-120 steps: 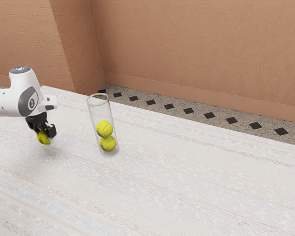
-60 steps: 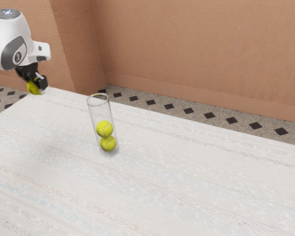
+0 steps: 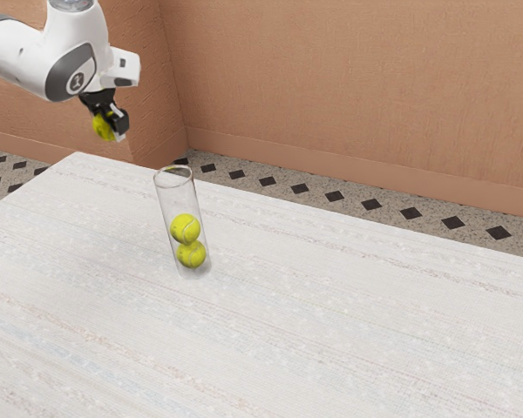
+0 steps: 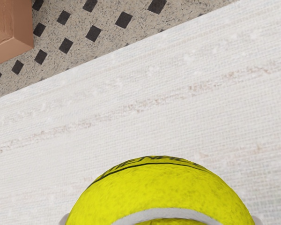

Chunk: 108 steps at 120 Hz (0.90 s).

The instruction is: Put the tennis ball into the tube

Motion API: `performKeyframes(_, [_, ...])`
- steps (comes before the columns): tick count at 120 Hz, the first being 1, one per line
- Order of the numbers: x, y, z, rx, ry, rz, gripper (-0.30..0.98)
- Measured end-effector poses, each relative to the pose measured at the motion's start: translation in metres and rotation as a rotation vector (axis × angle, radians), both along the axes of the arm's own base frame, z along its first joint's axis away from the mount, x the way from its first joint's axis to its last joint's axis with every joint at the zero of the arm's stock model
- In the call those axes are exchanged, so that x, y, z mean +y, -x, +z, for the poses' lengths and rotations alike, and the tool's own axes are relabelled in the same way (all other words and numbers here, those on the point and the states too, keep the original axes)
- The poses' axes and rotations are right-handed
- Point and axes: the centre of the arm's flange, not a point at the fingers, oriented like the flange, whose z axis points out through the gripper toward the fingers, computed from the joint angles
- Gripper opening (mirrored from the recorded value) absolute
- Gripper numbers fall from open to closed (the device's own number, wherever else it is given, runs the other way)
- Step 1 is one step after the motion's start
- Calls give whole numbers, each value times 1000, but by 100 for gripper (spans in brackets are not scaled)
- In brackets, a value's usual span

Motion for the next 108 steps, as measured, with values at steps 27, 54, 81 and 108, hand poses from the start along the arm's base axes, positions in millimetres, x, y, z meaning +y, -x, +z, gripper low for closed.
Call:
performKeyframes(27, [-79,-16,0,-4,-34,-116,15])
performKeyframes(54, [-135,-17,-14,22,-34,-153,15])
performKeyframes(81, [-154,-10,-23,61,-10,-101,13])
performKeyframes(108, [-162,0,-27,113,3,-14,13])
